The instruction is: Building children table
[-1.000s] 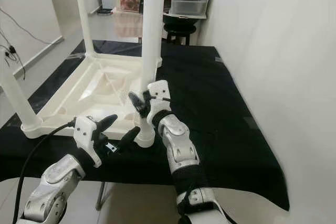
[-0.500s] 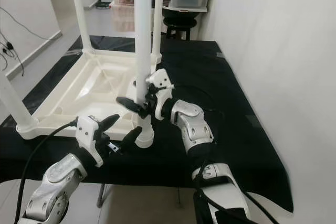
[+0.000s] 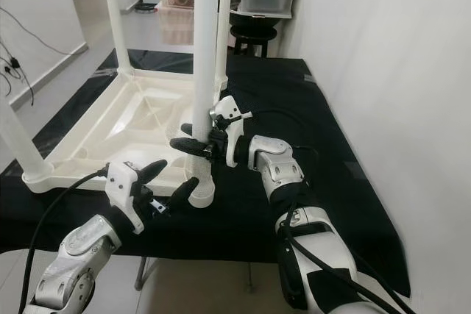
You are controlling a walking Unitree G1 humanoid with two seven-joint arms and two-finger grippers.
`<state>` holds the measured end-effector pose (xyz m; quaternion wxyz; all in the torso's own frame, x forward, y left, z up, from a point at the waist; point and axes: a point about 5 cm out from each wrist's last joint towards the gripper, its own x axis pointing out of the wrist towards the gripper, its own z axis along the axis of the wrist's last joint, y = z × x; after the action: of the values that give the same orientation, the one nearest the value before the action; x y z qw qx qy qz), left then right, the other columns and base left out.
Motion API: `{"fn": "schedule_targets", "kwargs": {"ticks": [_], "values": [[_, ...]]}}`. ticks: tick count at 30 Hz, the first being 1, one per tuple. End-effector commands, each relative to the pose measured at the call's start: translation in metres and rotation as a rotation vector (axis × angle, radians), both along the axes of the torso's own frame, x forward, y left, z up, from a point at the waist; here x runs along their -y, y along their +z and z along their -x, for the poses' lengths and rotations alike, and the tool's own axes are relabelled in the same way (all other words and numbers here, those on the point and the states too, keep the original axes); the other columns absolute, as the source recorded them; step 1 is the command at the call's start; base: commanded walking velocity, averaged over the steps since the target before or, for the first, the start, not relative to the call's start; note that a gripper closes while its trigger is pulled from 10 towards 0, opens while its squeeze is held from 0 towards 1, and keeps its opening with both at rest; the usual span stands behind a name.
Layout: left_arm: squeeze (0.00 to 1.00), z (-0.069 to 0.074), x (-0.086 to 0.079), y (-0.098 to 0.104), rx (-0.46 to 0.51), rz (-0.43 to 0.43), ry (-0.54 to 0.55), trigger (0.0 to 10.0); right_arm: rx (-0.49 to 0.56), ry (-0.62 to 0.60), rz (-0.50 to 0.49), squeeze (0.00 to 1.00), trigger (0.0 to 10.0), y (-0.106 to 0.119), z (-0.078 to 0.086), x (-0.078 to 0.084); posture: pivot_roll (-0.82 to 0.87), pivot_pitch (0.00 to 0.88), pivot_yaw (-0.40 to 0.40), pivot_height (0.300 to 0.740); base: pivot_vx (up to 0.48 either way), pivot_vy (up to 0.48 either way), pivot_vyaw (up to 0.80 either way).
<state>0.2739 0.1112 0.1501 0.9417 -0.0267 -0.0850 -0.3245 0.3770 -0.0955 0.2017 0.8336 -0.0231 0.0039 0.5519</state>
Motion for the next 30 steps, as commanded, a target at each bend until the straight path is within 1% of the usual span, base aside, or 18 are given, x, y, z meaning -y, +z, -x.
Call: {"fn": "schedule_targets", "kwargs": {"ticks": [1, 6, 8, 9, 11, 12, 13, 14, 15, 16, 18, 19, 20, 21, 27, 28, 29, 30], "values": [[0.00, -0.001, 0.001, 0.000, -0.013, -0.002, -0.008, 10.0, 0.004, 0.026, -0.007, 0.00, 0.0, 0.000, 0.001, -0.003, -0.04, 0.000, -0.063, 0.740, 0.000, 0.000, 0.00], [0.00, -0.001, 0.001, 0.000, -0.012, -0.002, -0.008, 10.0, 0.018, 0.008, -0.007, 0.00, 0.0, 0.000, 0.001, 0.000, -0.04, 0.000, -0.063, 0.740, 0.000, 0.000, 0.00], [0.00, -0.002, 0.000, 0.000, -0.012, -0.004, -0.007, 10.0, 0.051, -0.081, 0.012, 0.00, 0.0, -0.001, 0.000, 0.007, -0.05, 0.000, -0.061, 0.740, 0.000, 0.000, 0.00], [0.00, -0.001, 0.000, 0.000, -0.012, -0.004, -0.007, 10.0, 0.045, -0.179, 0.010, 0.00, 0.0, -0.003, -0.001, 0.011, -0.05, 0.000, -0.073, 0.740, 0.000, 0.000, 0.00], [0.00, -0.001, 0.000, 0.000, -0.012, -0.004, -0.007, 10.0, 0.045, -0.179, 0.010, 0.00, 0.0, -0.003, -0.001, 0.011, -0.05, 0.000, -0.073, 0.740, 0.000, 0.000, 0.00], [0.00, -0.001, -0.001, 0.000, -0.011, -0.006, -0.006, 10.0, 0.052, -0.423, -0.043, 0.00, 0.0, -0.007, -0.004, 0.014, -0.05, 0.000, -0.080, 0.740, 0.000, 0.000, 0.00], [0.00, -0.001, -0.002, 0.001, -0.009, -0.006, -0.002, 10.0, -0.036, -0.680, -0.127, 0.00, 0.0, -0.032, 0.007, 0.009, -0.06, 0.000, -0.072, 0.740, 0.000, 0.000, 0.00], [0.00, -0.001, -0.003, 0.001, -0.008, -0.005, 0.001, 10.0, -0.115, -0.862, -0.176, 0.00, 0.0, -0.050, 0.019, 0.010, -0.06, 0.000, -0.068, 0.740, 0.000, 0.000, 0.00], [0.00, -0.001, -0.003, 0.001, -0.008, -0.005, 0.001, 10.0, -0.115, -0.862, -0.176, 0.00, 0.0, -0.050, 0.019, 0.010, -0.06, 0.000, -0.068, 0.740, 0.000, 0.000, 0.00], [0.00, -0.001, -0.004, 0.001, -0.009, -0.009, 0.001, 10.0, 0.009, -0.800, -0.163, 0.00, 0.0, -0.037, 0.027, -0.007, -0.06, 0.000, -0.053, 0.740, 0.000, 0.000, 0.00], [0.00, -0.001, -0.004, 0.001, -0.009, -0.009, 0.001, 10.0, 0.009, -0.800, -0.163, 0.00, 0.0, -0.037, 0.027, -0.007, -0.06, 0.000, -0.053, 0.740, 0.000, 0.000, 0.00], [0.00, -0.002, -0.006, 0.000, -0.011, -0.006, 0.005, 10.0, 0.002, -0.731, -0.150, 0.00, 0.0, -0.038, 0.030, -0.020, -0.08, 0.000, -0.035, 0.740, 0.000, 0.000, 0.00], [0.00, -0.002, -0.006, 0.000, -0.011, -0.006, 0.005, 10.0, 0.002, -0.731, -0.150, 0.00, 0.0, -0.038, 0.030, -0.020, -0.08, 0.000, -0.035, 0.740, 0.000, 0.000, 0.00], [0.00, -0.002, -0.005, 0.000, -0.013, -0.008, -0.002, 10.0, 0.007, -0.685, -0.109, 0.00, 0.0, -0.040, 0.029, -0.024, -0.05, 0.000, -0.066, 0.740, 0.000, 0.000, 0.00], [0.00, -0.004, -0.005, 0.000, -0.006, -0.015, 0.012, 10.0, -0.013, -0.687, -0.073, 0.00, 0.0, -0.044, 0.027, -0.023, -0.06, 0.000, -0.064, 0.740, 0.000, 0.000, 0.00], [0.00, -0.004, -0.005, 0.000, -0.006, -0.014, 0.014, 10.0, -0.019, -0.710, -0.062, 0.00, 5.8, -0.045, 0.026, -0.021, -0.06, 0.000, -0.059, 0.740, 0.000, 0.000, 0.00], [0.00, -0.004, -0.004, 0.000, -0.008, -0.014, 0.010, 10.0, -0.039, -0.716, -0.073, 0.44, 10.0, -0.044, 0.029, -0.022, -0.06, 0.000, -0.055, 0.740, 0.000, 0.000, 0.00], [0.00, -0.004, -0.004, 0.000, -0.008, -0.014, 0.010, 10.0, -0.039, -0.716, -0.073, 0.44, 10.0, -0.044, 0.029, -0.022, -0.06, 0.000, -0.055, 0.740, 0.000, 0.000, 0.00]]}}
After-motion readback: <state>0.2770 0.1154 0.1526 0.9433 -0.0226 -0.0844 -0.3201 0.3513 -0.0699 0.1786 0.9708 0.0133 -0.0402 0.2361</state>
